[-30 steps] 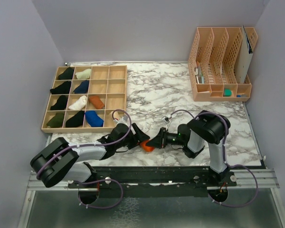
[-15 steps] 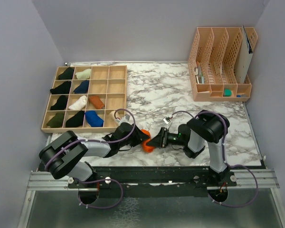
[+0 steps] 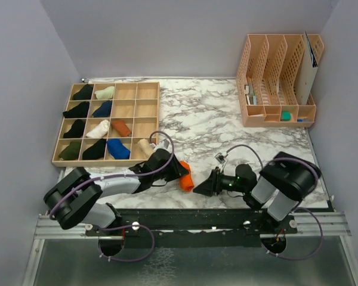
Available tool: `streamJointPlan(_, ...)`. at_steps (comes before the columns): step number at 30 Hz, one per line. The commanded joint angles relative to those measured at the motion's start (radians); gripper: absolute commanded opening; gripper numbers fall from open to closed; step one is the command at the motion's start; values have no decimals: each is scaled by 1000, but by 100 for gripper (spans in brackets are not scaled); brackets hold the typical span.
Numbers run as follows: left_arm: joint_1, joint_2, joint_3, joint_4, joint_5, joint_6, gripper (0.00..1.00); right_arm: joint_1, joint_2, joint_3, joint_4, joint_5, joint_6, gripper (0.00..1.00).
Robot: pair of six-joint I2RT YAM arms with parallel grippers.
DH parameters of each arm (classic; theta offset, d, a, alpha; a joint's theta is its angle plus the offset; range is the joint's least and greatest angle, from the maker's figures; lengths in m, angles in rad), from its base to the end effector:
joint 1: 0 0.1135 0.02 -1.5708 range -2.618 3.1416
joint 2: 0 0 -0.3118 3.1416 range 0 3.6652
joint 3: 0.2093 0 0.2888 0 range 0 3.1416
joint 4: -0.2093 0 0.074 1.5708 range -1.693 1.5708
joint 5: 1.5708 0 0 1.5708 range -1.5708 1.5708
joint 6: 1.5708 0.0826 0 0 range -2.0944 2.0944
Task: Roll the underwear
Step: Pick up the underwear from the center of the board, then place the underwear in the storage box.
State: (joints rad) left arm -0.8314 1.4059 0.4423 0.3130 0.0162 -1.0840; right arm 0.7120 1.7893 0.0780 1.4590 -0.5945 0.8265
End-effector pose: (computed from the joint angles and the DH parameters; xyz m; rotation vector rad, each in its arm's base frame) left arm 0.2038 -0.2254 0.1285 -0.2976 2.4218 -1.0004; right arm 0.1555 0.1953 0.0942 -0.3681 2.0720 1.5542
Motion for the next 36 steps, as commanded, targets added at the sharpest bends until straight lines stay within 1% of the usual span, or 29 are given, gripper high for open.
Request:
streamJointPlan(1,25,-120,43,-147,-18,76,0,7,-251,-17,-296,143,-150,61)
streamJointPlan(2,33,-140,46,-158,-18,82,0,8,-335,-11,-388,178,-176,61)
streamJointPlan(5,66,-191,70,-199,30,99,0,8,-608,64,-767,295,-288,62)
streamJointPlan(6,80,-205,80,-208,47,104,0,7,-666,94,-861,328,-326,62)
streamJointPlan(8,115,-232,106,-232,68,116,0,8,-766,146,-1011,396,-390,63)
streamJointPlan(11,191,-264,168,-284,111,153,0,7,-849,194,-1134,475,-414,66)
streamJointPlan(13,262,-266,227,-326,164,190,0,7,-877,211,-1172,486,-420,67)
streamJointPlan(15,321,-257,298,-405,163,231,0,7,-885,217,-1186,489,-403,68)
streamJointPlan(17,387,-239,354,-435,166,251,0,7,-878,222,-1193,482,-379,68)
streamJointPlan(21,531,-155,429,-426,236,263,0,7,-848,238,-1186,425,-357,68)
streamJointPlan(24,628,-83,444,-370,275,257,0,8,-825,261,-1203,384,-354,68)
streamJointPlan(26,673,-26,452,-324,293,255,0,7,-816,272,-1217,367,-355,68)
streamJointPlan(31,722,118,469,-189,313,238,0,7,-830,273,-1243,354,-354,68)
streamJointPlan(36,748,237,514,-102,337,192,0,7,-864,249,-1252,345,-336,68)
